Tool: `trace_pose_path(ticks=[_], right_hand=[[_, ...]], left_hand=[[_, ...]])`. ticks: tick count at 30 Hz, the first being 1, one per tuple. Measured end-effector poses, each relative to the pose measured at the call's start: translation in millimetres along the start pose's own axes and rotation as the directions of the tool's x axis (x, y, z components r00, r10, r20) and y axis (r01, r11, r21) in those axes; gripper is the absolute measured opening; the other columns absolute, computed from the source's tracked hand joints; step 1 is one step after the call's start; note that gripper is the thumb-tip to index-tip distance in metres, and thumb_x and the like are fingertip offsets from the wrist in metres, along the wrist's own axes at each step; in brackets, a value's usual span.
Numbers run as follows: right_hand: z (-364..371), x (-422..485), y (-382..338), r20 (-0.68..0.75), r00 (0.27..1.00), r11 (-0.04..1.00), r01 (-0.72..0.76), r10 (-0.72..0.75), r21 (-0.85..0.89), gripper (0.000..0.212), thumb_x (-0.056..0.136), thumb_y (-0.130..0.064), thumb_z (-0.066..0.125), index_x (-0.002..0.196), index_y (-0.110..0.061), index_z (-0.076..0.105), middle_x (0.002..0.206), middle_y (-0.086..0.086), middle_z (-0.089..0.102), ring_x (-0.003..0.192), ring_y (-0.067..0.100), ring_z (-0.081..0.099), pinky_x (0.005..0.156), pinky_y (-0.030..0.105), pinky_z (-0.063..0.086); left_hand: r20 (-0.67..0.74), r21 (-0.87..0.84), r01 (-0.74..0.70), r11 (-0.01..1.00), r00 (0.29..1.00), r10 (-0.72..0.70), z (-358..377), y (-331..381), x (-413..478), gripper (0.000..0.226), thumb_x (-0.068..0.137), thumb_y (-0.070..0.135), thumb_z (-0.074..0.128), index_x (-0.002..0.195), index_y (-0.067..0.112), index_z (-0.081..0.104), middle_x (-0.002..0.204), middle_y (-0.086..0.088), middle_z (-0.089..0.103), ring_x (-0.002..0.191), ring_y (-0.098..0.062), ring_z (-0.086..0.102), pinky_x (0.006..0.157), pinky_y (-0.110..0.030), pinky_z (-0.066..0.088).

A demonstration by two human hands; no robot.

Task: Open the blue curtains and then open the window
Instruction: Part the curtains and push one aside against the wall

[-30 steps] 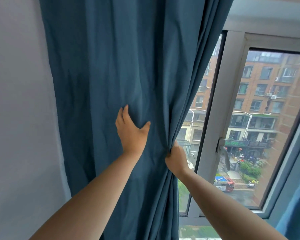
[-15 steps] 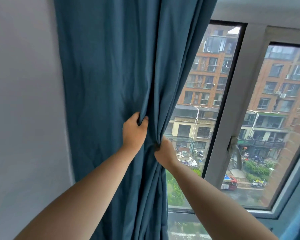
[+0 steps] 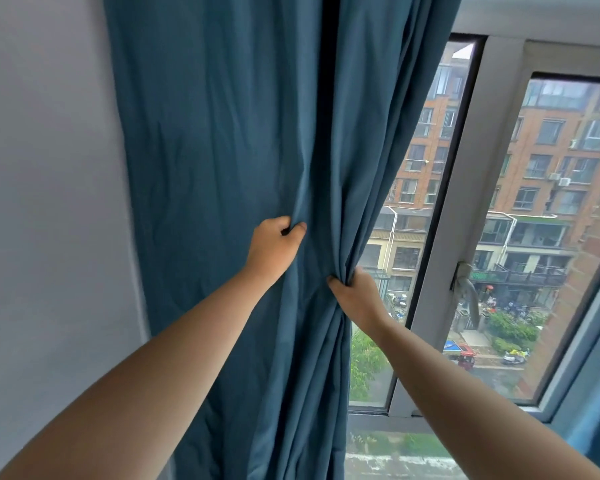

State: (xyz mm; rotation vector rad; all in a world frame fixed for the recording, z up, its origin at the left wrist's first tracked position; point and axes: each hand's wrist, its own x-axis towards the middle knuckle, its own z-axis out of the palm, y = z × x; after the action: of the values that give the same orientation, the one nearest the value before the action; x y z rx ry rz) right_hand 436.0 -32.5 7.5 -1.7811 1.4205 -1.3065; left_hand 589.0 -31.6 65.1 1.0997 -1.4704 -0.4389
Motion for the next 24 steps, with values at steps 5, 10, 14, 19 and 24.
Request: trace_pose_path(ticks=[5,10,14,19,24], right_hand=[[2.1,-3.5,-7.7,-0.049,0.999,0.994,0.018,-0.013,0.107,0.023,0.091,-0.018,0.051,0.113,-0.012,0.055,0.101,0.004,0.064,0.087,0.019,0.061,0.068,0.023,0.05],[1.3,-7.6,-12.6,-0.013,0.997,0.997,0.075,-0.075,0.0,0.029,0.095,-0.016,0.044,0.123,-0.008,0.046,0.105,0.001,0.055,0.093,0.017,0.051,0.079,0.025,0.038],[2.2,-9.1,-13.1,0.002,0.995,0.994,0.098,-0.098,-0.058,0.029,0.094,-0.014,0.046,0.121,-0.006,0.048,0.106,0.004,0.059,0.094,0.019,0.053,0.078,0.025,0.039],[6.0,-12.8,-14.4,0.085,0.992,0.994,0.098,-0.093,-0.048,0.037,0.088,-0.007,0.049,0.124,-0.014,0.046,0.105,-0.002,0.058,0.1,0.022,0.057,0.085,0.033,0.046],[9.1,-25.4,-17.6,0.181,0.982,0.994,0.034,-0.052,0.104,0.043,0.083,-0.02,0.064,0.121,-0.025,0.042,0.096,-0.019,0.059,0.087,-0.001,0.06,0.071,0.009,0.047]], left_hand=[[-0.004,0.027,0.005,1.0,1.0,-0.005,6.7,7.0,-3.0,0.05,0.093,0.015,0.051,0.053,0.016,0.021,0.054,0.004,0.027,0.043,-0.007,0.025,0.043,-0.017,0.023],[0.015,-0.055,0.048,0.997,0.999,-0.047,0.1,6.6,0.5,0.051,0.089,0.01,0.055,0.052,0.018,0.021,0.047,0.007,0.024,0.036,-0.005,0.023,0.046,-0.022,0.023],[0.081,-0.072,0.053,0.996,0.996,-0.048,-7.9,7.3,2.7,0.045,0.088,0.016,0.056,0.053,0.017,0.027,0.049,0.006,0.027,0.056,-0.018,0.035,0.063,-0.034,0.042],[0.201,-0.085,0.092,0.992,0.977,-0.073,-8.4,6.6,3.7,0.032,0.092,0.02,0.051,0.064,0.005,0.047,0.069,-0.007,0.043,0.071,-0.022,0.048,0.08,-0.044,0.056],[0.264,-0.134,0.184,0.974,0.954,-0.144,-7.8,8.8,2.9,0.028,0.095,0.018,0.046,0.097,-0.005,0.062,0.09,-0.016,0.058,0.095,-0.036,0.062,0.074,-0.028,0.057]])
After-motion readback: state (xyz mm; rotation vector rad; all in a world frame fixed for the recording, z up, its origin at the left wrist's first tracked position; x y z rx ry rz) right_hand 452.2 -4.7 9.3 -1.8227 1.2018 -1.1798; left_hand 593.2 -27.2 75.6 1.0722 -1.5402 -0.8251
